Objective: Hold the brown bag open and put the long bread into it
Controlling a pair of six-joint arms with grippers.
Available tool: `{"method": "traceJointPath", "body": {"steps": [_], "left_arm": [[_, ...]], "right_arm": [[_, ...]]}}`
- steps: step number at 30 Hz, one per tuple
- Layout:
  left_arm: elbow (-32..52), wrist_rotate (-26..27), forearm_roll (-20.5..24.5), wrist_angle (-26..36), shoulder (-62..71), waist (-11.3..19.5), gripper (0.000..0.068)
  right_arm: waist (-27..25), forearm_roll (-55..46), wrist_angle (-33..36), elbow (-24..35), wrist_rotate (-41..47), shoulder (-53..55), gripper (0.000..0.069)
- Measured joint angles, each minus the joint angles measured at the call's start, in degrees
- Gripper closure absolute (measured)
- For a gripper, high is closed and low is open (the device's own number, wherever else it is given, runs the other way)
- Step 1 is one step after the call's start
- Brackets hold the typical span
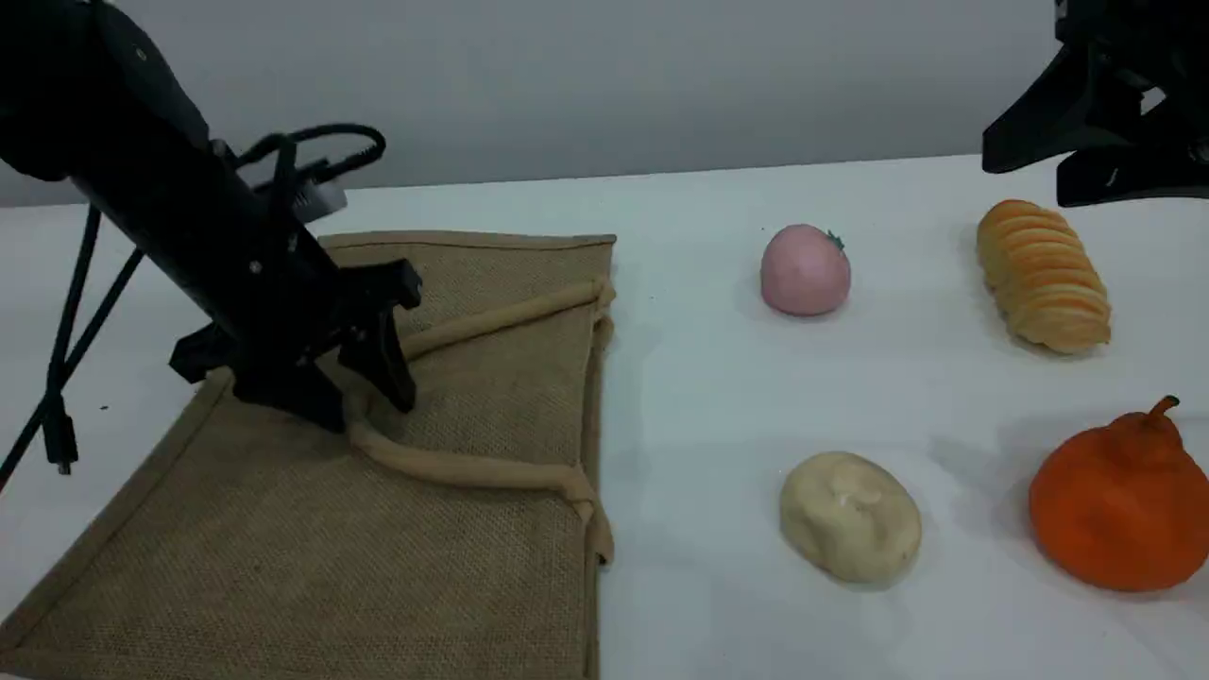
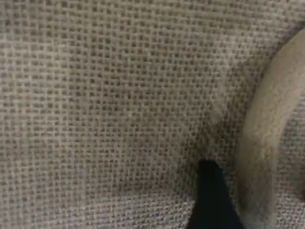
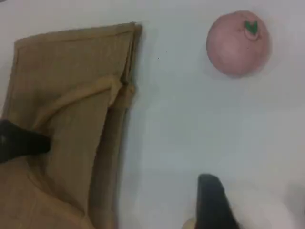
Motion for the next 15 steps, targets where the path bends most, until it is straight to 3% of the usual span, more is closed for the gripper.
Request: {"method": "traceJointPath", "body": {"steps": [7,10,15], "left_arm": [[0.0,-2.0,1.5,-0.6,1.0,0.0,0.0307],[0.0,-2.0,1.5,-0.5,1.1,0.0,0.0385],[0.0,-1.9,1.0,-0.1,1.1,0.0,0.0592]], "right_arm": [[0.0,0.4,-0.1,0.0,0.0,0.0,0.0342],[0.0,0.4,-0.1,0.0,0.0,0.0,0.0342],[0.0,0.4,-0.2,0.0,0.0,0.0,0.0342]]}}
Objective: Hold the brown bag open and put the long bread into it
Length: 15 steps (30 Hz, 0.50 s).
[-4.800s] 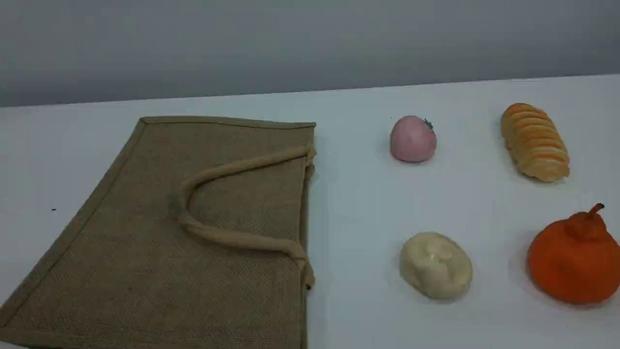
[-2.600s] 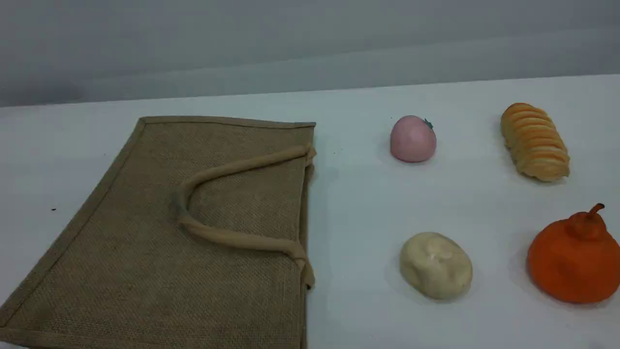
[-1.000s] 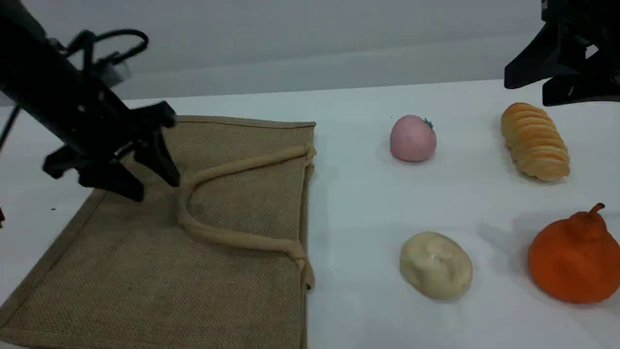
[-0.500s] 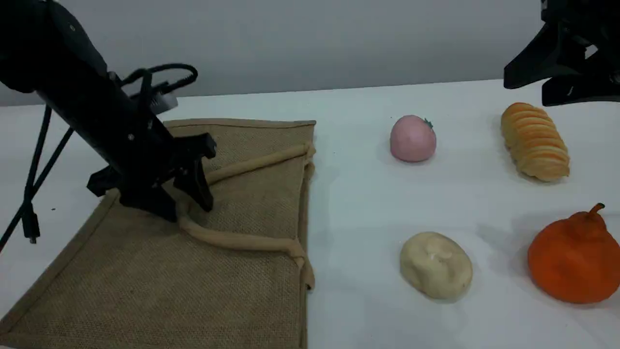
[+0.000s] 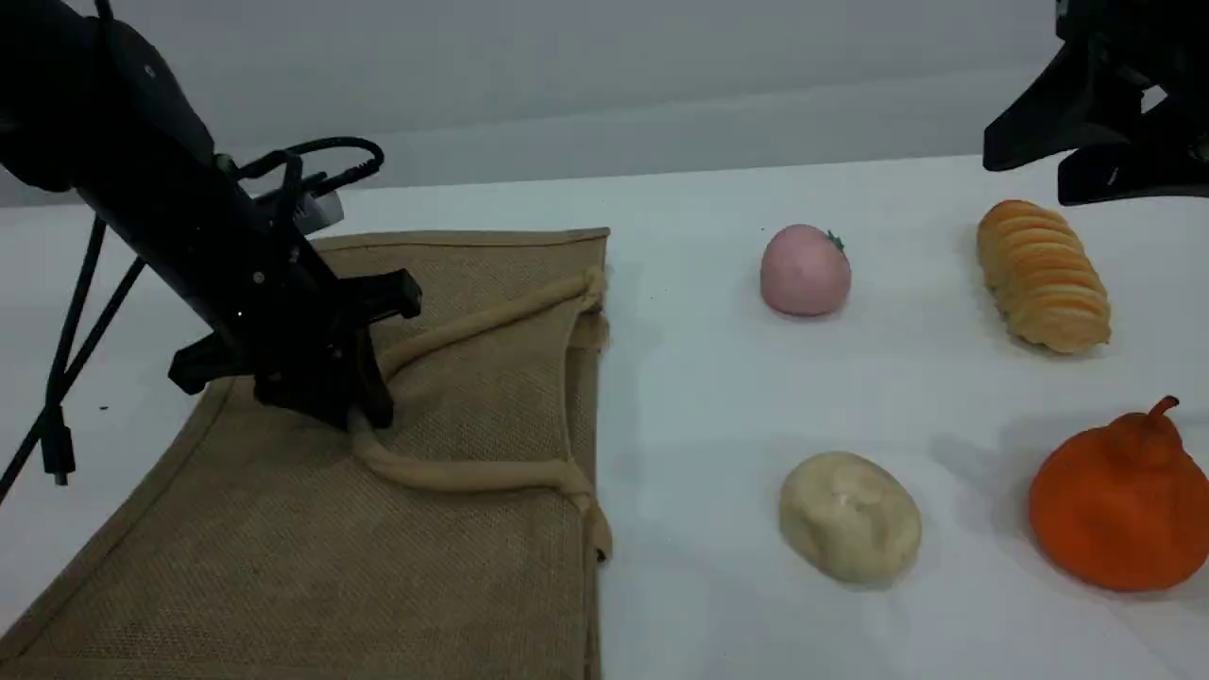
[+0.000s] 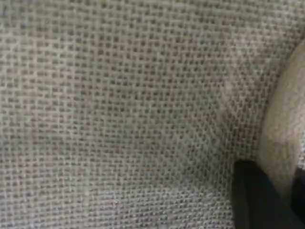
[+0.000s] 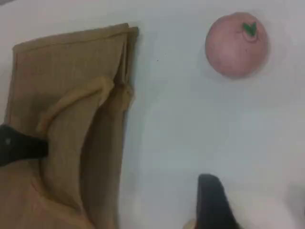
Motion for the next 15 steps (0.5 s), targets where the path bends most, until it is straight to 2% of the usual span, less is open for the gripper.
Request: {"method": "traceJointPath", "body": {"steps": [4,7,15], "left_arm": [[-0.5,0.3,0.3,1.7,-0.6,0.0,0.0595],[-2.7,0.9,0.7,6.7,-2.2,0.0,0.0595],[-13.6,7.0,0.7,20.7,-13.6,0.0,0.0595]], "right_arm": [[0.0,0.0,0.0,0.0,0.0,0.0,0.0342],[0.0,0.0,-0.2,0.0,0.0,0.0,0.0342],[0.0,0.0,-0.4,0.0,0.0,0.0,0.0342]]}}
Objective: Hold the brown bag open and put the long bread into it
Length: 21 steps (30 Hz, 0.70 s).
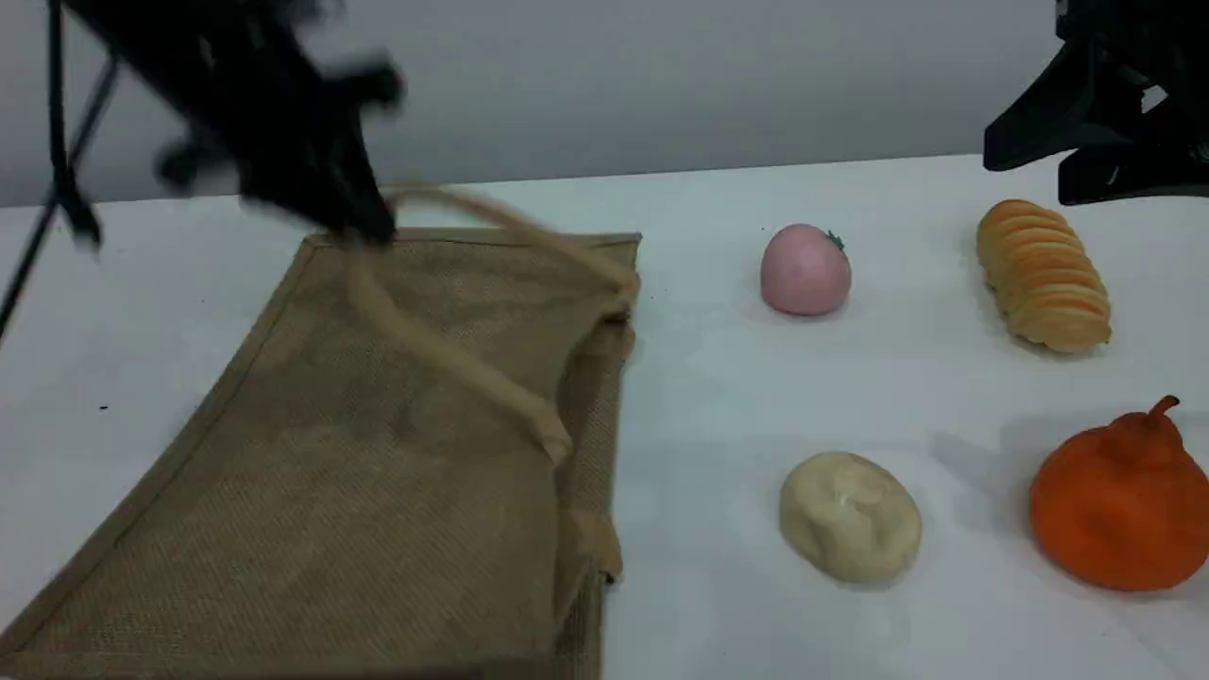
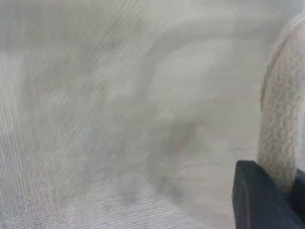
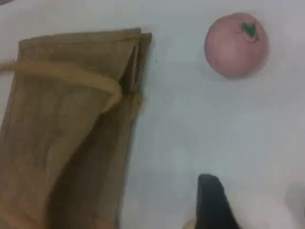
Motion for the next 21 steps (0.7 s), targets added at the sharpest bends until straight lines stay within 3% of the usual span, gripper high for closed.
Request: {"method": "traceJointPath", "body": {"steps": [6,11,16,21], "left_arm": [[-7.7,1.6,-0.1,8.8,-10.7,0.0,0.0595],[-10.8,6.3,-0.1,14.7,-17.5,0.0,0.0595],[-10.9,10.3,-2.4,18.6,-20.3,0.0,0.0595],[-10.9,10.7,-1.6,19.1,-20.5,0.0,0.0595]], "right_arm": [[0.0,1.9,-3.5,0.0,-2.0,0.0,0.0342],[0.0,10.4,-8.6,0.0,-10.9,0.0,0.0342],[0.0,18.5,-10.2,-0.8,-23.9,1.4,0.0342],[0.0,18.8,-9.9,-4.9,-29.3,6.5,0.0342]]}}
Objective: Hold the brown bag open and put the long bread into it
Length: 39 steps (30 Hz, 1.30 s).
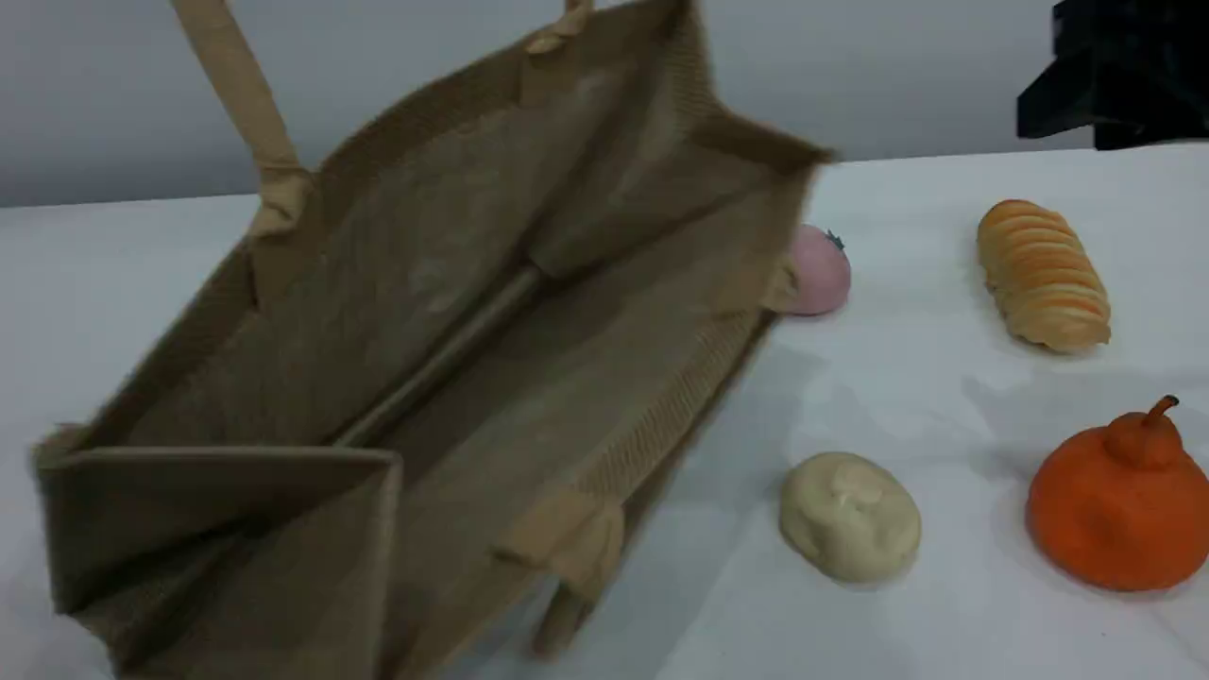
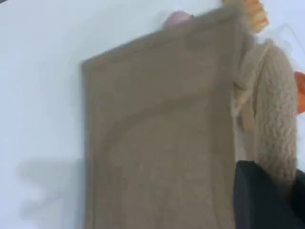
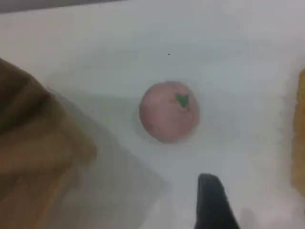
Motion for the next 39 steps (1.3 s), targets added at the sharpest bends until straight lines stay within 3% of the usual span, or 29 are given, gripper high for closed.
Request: {"method": "traceJointPath", "body": {"steps": [24,39], "left_arm": [[0.1,-0.2,-0.3,0.2,0.1,0.0,0.0595],[0.1,-0.6,-0.3,0.2,0.1,0.0,0.0595]], "right_arm": [[0.0,0.0,-17.5,-22.3,0.1,26.4,0.0342],[0.0,-0.4,-18.6,-26.8,0.0,37.0,0.0342]]}}
